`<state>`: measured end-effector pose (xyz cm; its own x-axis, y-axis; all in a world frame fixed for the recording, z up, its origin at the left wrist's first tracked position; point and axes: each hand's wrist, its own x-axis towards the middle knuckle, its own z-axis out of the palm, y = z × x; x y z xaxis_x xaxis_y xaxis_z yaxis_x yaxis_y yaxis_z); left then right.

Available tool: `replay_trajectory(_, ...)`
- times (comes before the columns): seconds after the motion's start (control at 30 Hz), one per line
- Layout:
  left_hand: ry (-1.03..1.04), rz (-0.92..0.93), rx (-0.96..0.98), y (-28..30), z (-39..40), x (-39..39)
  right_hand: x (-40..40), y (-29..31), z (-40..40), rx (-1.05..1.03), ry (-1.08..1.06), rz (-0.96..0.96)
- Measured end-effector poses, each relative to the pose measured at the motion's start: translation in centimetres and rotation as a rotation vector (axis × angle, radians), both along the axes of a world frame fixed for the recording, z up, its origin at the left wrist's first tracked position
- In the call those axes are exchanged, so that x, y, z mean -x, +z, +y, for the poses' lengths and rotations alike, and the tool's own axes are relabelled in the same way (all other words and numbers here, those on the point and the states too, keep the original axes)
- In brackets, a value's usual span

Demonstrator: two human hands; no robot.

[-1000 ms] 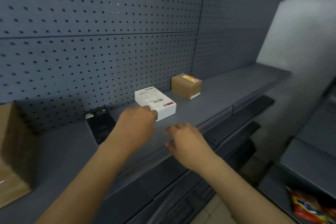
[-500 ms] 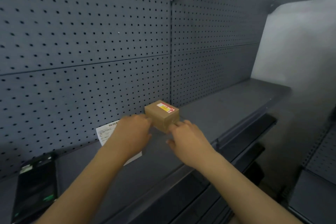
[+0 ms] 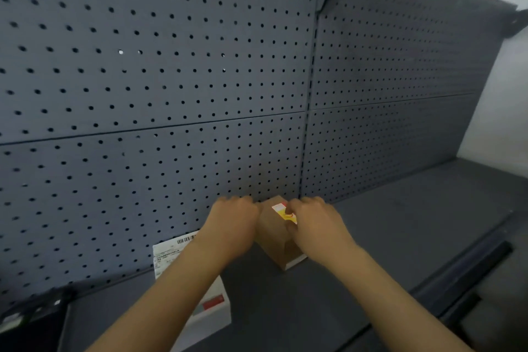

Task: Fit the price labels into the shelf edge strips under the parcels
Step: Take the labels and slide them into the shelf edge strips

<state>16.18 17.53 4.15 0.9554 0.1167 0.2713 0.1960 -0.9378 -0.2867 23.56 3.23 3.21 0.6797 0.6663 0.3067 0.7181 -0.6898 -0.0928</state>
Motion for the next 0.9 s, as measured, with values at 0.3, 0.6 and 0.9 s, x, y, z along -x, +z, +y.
replay_trajectory(0.3,0.088,0.025,0.089,-1.1,-0.4,-3.4,-6.6,-2.1,2.1,0.051,-0.051,0.215)
replay_trajectory(0.6,0.188,0.056,0.176,0.2,-1.5,-5.0,-9.8,-0.6,4.0,0.188,-0.133,0.442)
replay_trajectory(0.9,0.283,-0.171,0.212,3.6,-0.9,-6.0,-7.1,2.1,5.0,0.067,0.031,0.511)
